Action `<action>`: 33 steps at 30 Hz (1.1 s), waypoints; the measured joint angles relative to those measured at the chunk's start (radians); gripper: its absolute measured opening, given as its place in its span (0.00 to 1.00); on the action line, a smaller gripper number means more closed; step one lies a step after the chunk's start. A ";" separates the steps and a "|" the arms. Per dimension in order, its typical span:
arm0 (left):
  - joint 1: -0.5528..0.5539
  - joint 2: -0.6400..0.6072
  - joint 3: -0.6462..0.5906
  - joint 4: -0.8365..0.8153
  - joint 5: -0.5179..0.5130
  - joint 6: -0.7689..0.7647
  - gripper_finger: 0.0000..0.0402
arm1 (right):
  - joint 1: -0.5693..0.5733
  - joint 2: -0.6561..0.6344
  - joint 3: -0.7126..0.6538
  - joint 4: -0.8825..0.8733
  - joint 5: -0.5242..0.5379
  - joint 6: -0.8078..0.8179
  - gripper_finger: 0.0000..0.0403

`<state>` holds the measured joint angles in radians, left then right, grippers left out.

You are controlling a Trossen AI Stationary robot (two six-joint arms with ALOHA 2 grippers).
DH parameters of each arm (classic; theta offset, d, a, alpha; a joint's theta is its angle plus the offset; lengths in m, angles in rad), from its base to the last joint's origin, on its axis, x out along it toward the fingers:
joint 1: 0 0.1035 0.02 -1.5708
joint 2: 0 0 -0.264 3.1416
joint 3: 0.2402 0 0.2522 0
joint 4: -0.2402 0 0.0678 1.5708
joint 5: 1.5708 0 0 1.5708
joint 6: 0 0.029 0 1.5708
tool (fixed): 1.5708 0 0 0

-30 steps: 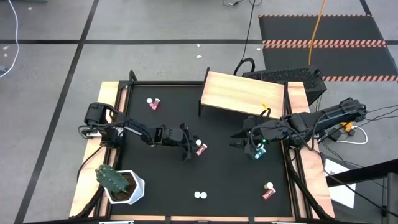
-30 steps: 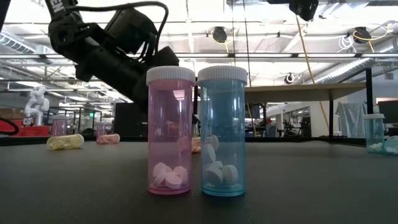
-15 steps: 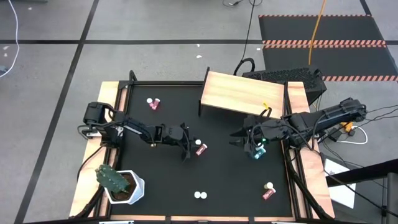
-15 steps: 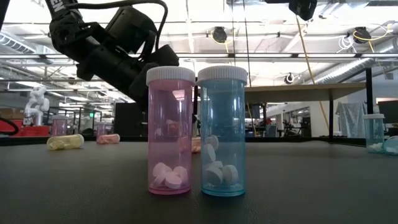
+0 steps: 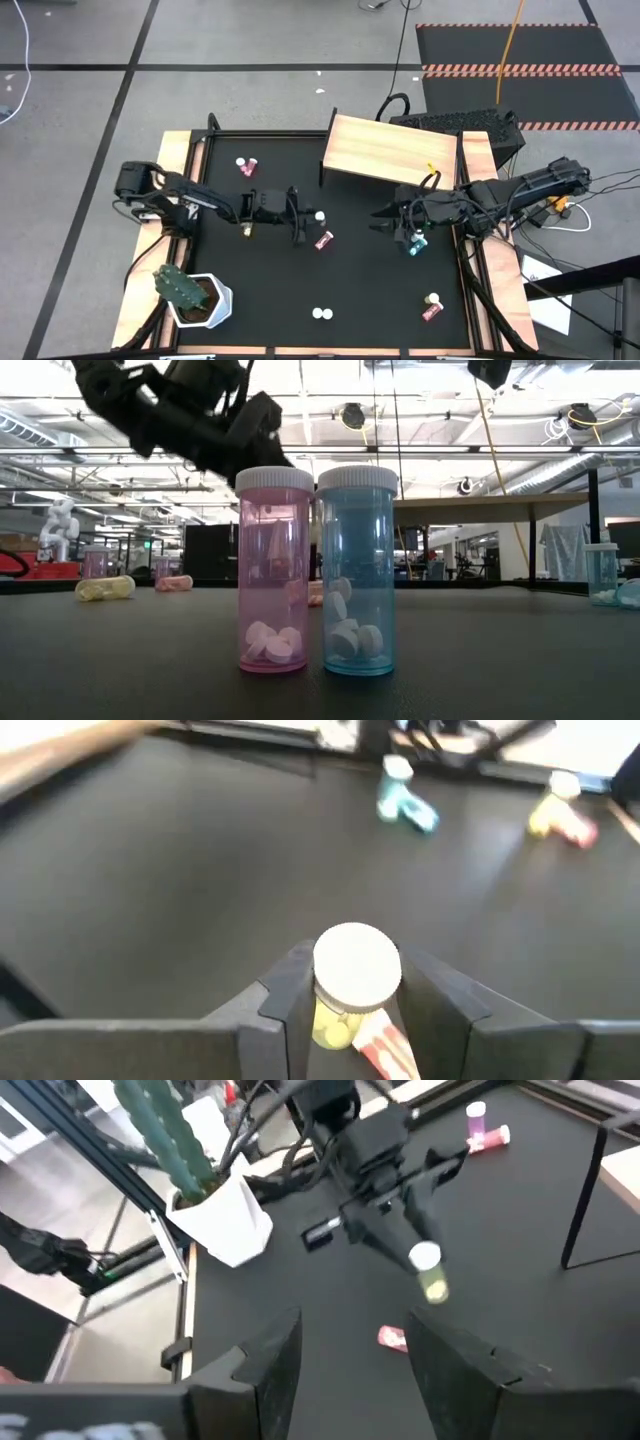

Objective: Pick and place medicine bottles onto shelf by color
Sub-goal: Put the center yellow pill bottle on the shelf

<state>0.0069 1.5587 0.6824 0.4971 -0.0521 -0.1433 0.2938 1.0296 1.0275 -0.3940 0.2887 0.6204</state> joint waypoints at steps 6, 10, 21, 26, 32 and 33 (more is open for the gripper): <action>0.074 -0.101 0.246 -0.385 0.001 0.086 0.31 | 0.000 -0.073 0.000 0.006 0.011 -0.004 0.42; 0.150 -0.074 0.474 -0.569 0.001 0.142 0.31 | 0.000 -0.118 0.000 -0.001 0.031 -0.024 0.42; 0.391 0.166 0.927 -0.724 0.061 0.142 0.31 | -0.061 -0.163 0.000 0.014 0.161 -0.163 0.42; 0.456 0.316 1.089 -0.761 0.147 0.185 0.31 | -0.140 -0.162 0.000 0.010 0.162 -0.149 0.42; 0.513 0.443 1.177 -0.811 0.207 0.193 0.31 | -0.219 -0.161 0.000 0.008 0.164 -0.086 0.42; 0.519 0.455 1.177 -0.806 0.209 0.194 0.31 | -0.230 -0.160 0.000 0.008 0.169 -0.084 0.42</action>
<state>0.5263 2.0140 1.8591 -0.3091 0.1574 0.0505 0.0636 0.8700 1.0275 -0.3859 0.4577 0.5366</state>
